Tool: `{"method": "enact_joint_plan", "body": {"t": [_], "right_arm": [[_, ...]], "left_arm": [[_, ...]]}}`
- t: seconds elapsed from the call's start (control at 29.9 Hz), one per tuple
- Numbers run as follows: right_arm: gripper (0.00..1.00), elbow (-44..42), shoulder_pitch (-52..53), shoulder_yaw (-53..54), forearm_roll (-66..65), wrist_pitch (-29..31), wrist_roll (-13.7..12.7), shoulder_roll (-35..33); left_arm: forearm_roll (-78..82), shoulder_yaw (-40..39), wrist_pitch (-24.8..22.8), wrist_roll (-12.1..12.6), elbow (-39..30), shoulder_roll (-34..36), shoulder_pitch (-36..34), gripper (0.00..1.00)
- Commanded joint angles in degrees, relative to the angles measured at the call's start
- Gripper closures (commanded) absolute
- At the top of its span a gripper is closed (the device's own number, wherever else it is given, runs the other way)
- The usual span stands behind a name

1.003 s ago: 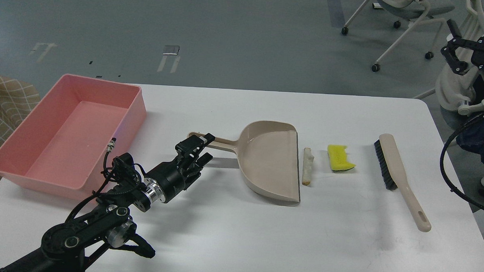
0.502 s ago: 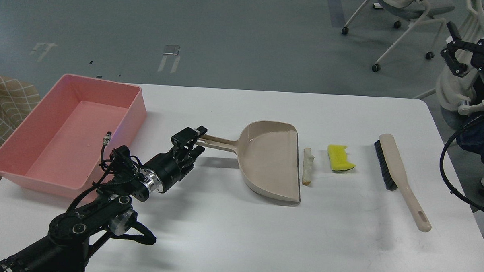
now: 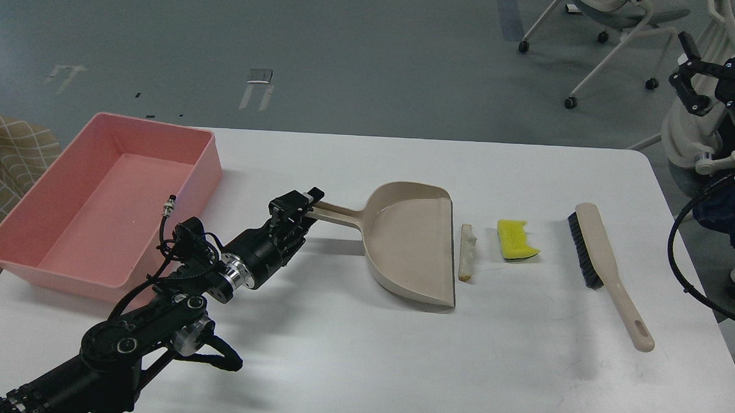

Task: Sweep and dump garbage into bin

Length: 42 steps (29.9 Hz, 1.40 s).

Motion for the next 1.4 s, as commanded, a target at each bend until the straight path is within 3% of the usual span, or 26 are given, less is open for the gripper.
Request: {"method": "enact_joint_plan", "body": {"t": [0.0,0.1,0.17,0.27,0.57,0.7,0.87,1.07,1.37], "right_arm": [[0.00,0.0,-0.1,0.0,0.0,0.0,0.0,-0.1],[0.00,0.0,-0.1,0.0,0.0,0.0,0.0,-0.1],[0.00,0.0,-0.1,0.0,0.0,0.0,0.0,-0.1],[0.00,0.1,-0.1,0.0,0.0,0.0,0.0,-0.1],[0.00,0.1,-0.3,-0.1,0.0,0.0,0.0,0.0],[0.00,0.1,-0.5,0.0,0.0,0.0,0.0,-0.1],[0.00,0.1,-0.5,0.0,0.0,0.0,0.0,0.2],[0.00,-0.2,-1.0,-0.7,-1.1,0.0,-0.1,-0.1],[0.00,-1.8,-3.7,-4.7,-20.7,-4.8,-0.1,-6.9]], "left_arm": [[0.0,0.0,-0.1,-0.1,0.0,0.0,0.0,0.62],[0.1,0.0,-0.1,-1.1,0.0,0.0,0.0,0.70],[0.3,0.0,-0.1,-2.4,0.0,0.2,-0.1,0.89],[0.3,0.0,-0.2,-3.0,0.0,0.3,-0.3,0.96],[0.5,-0.1,-0.2,-3.1,-3.0,2.3,-1.6,0.97],[0.4,-0.5,-0.4,-4.3,-12.7,15.4,-1.8,0.97],[-0.2,-1.1,-1.8,-5.7,-14.7,24.3,-2.2,0.97],[-0.2,-1.0,-1.6,-5.9,-14.2,24.2,-1.6,0.98],[0.6,0.9,-1.0,-6.1,-8.5,19.0,-1.1,0.98]]}}
